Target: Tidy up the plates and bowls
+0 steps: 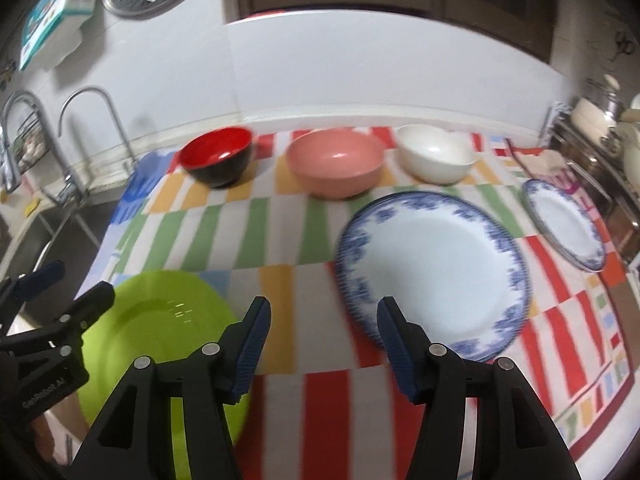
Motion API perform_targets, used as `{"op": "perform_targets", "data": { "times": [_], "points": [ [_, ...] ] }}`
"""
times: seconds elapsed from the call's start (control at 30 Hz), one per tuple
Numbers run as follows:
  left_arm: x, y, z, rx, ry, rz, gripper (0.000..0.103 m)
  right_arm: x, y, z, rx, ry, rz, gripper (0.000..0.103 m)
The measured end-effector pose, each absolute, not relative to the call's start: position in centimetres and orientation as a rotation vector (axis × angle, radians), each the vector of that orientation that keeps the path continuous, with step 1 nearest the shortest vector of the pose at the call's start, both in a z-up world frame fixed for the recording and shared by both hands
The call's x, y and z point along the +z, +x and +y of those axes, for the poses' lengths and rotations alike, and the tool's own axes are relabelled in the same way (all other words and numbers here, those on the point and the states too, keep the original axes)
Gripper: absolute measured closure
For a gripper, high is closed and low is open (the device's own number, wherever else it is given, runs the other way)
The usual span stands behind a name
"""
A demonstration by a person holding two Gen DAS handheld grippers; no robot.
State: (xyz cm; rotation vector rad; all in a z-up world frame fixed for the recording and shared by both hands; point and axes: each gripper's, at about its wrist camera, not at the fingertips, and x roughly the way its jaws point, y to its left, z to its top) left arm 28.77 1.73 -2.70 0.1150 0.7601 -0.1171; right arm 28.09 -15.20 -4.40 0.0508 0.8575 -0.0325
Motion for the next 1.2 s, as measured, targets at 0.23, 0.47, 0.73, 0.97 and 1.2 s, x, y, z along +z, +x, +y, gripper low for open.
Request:
{"op": "perform_targets", "data": {
  "times": [0.23, 0.47, 0.73, 0.97, 1.2],
  "points": [
    [-1.7, 29.3, -3.0, -0.131, 0.116, 0.725, 0.019, -3.0, 28.4, -20.3, -0.088, 0.025, 0.798, 0.047],
    [-1.7, 30.5, -7.5, -0.131, 0.107, 0.718, 0.019, -3.3, 29.4, -24.9, -0.102, 0.019, 0.783, 0.047],
    [-3.0, 32.5, -11.3, -0.111, 0.091, 0.737, 0.019, -4.5, 30.9, -29.3, -0.131, 0.006, 0.782, 0.047],
    [-5.3, 34.3, -13.9, -0.090, 0.097, 0.793, 0.020, -6.7, 32.7, -32.4, -0.130, 0.051, 0.818, 0.047],
    [-7.6, 36.0, -15.7, -0.077, 0.109, 0.841, 0.021, -9.2, 34.2, -34.3, -0.123, 0.088, 0.864, 0.047]
  ]
}}
